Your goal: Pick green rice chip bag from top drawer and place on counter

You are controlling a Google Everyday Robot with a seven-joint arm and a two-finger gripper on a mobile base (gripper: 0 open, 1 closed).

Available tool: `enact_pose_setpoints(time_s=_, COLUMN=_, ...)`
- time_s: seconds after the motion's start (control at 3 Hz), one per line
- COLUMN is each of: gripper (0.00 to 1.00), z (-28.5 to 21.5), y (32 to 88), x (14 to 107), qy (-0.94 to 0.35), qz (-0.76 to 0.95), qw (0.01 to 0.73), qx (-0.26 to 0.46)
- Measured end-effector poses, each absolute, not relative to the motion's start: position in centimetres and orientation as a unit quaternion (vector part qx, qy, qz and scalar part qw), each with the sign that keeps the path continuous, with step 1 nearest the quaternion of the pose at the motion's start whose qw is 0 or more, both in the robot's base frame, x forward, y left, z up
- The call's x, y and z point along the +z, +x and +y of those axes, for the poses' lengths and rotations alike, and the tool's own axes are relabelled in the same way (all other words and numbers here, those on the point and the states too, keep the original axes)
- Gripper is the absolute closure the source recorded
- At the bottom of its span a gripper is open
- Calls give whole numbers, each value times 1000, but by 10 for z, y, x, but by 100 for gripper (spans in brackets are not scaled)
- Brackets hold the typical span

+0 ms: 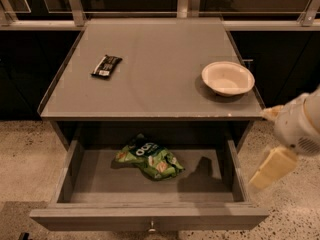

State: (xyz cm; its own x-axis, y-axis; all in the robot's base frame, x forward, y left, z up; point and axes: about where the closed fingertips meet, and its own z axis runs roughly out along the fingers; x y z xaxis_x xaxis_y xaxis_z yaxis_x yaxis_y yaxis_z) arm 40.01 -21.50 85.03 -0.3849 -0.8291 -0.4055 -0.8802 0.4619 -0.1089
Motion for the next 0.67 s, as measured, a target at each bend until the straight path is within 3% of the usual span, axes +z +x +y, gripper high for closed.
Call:
enact_pose_setpoints(time_s=0.33, gripper=0, z=-190, y=371, x=791, qy=-484, qz=839, qw=216, qx=124)
enact_pose_setpoints(time_s=0.67, gripper=0, z=-186, y=360, x=777, qy=-478, qz=843, qw=207, qx=135)
